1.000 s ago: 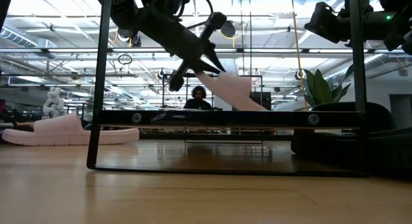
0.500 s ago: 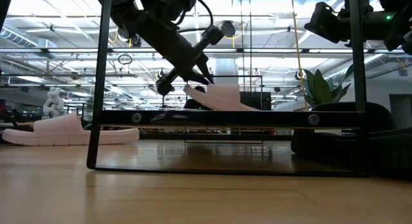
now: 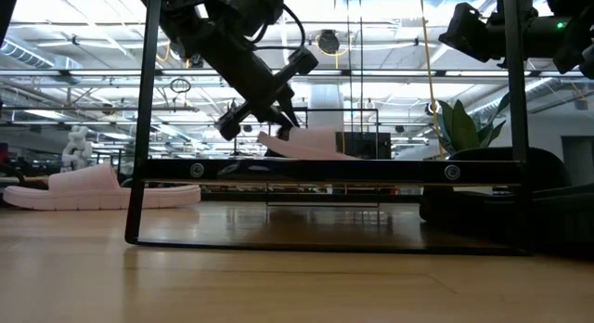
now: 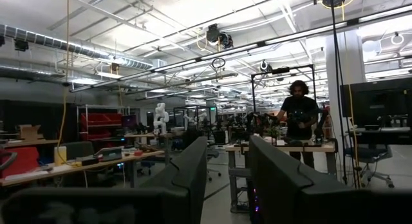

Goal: Pick and place slides into the shelf
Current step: Put the top pink slide on the shelf

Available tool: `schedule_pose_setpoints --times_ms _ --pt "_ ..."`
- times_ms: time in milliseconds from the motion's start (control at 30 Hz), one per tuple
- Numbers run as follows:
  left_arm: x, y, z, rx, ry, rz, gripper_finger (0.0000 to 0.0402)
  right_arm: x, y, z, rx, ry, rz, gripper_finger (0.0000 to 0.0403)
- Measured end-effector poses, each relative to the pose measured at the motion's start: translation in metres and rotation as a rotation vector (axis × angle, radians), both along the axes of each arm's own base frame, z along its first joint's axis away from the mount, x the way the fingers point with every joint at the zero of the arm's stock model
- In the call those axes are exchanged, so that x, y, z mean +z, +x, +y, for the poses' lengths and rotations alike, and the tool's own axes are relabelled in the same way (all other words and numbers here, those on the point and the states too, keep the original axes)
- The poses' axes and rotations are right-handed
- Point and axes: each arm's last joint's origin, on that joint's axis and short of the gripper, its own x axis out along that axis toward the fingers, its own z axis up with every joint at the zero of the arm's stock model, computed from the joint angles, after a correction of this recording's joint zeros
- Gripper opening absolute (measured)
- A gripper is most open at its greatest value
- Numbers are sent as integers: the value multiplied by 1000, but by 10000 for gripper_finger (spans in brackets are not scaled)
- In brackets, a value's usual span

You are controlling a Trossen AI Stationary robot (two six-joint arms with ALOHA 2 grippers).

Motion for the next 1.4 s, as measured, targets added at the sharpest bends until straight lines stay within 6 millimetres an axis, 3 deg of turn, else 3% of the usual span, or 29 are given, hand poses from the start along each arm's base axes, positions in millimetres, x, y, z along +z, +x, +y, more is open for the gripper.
schedule_pose_setpoints --times_ms 600,800,1400 --pt "-10 -9 6 32 10 154 0 0 0 0 0 0 -1 107" --pt "-10 -10 15 41 16 158 0 0 0 0 11 12 -21 107" --pt "-13 -12 12 24 -18 188 0 0 0 0 14 16 -26 107"
